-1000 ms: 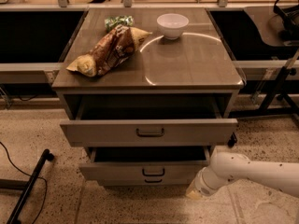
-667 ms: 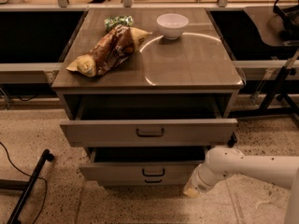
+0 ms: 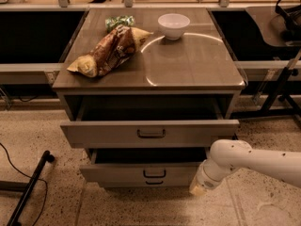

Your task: Close middle drawer

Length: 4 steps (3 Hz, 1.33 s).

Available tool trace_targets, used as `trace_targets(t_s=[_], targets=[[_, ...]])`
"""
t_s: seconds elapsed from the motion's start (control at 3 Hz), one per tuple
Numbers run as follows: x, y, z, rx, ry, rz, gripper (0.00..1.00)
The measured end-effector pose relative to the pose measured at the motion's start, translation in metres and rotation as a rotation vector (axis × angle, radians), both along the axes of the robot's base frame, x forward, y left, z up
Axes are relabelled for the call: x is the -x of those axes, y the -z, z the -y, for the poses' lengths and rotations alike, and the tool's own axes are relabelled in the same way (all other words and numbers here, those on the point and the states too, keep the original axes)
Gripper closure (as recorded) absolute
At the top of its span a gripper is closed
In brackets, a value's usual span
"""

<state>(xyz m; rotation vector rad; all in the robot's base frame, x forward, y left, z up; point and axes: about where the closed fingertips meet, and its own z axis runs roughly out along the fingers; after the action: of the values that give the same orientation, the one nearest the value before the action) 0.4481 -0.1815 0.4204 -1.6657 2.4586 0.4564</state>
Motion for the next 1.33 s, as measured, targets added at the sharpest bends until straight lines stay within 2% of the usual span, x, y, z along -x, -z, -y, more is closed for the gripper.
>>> trace_targets(t_s=[0.33, 0.67, 1.0, 1.33], targets=[[0.000, 0.000, 0.000, 0.000, 0.000, 0.000, 0.83], [0.029, 0.037, 0.007, -0.024, 0.023, -0.071, 0.91], [0.034, 0.088, -0.007, -0.059, 0.014, -0.143, 1.00], [0.017, 0.097, -0.029, -0.070, -0.017, -0.125, 1.00]])
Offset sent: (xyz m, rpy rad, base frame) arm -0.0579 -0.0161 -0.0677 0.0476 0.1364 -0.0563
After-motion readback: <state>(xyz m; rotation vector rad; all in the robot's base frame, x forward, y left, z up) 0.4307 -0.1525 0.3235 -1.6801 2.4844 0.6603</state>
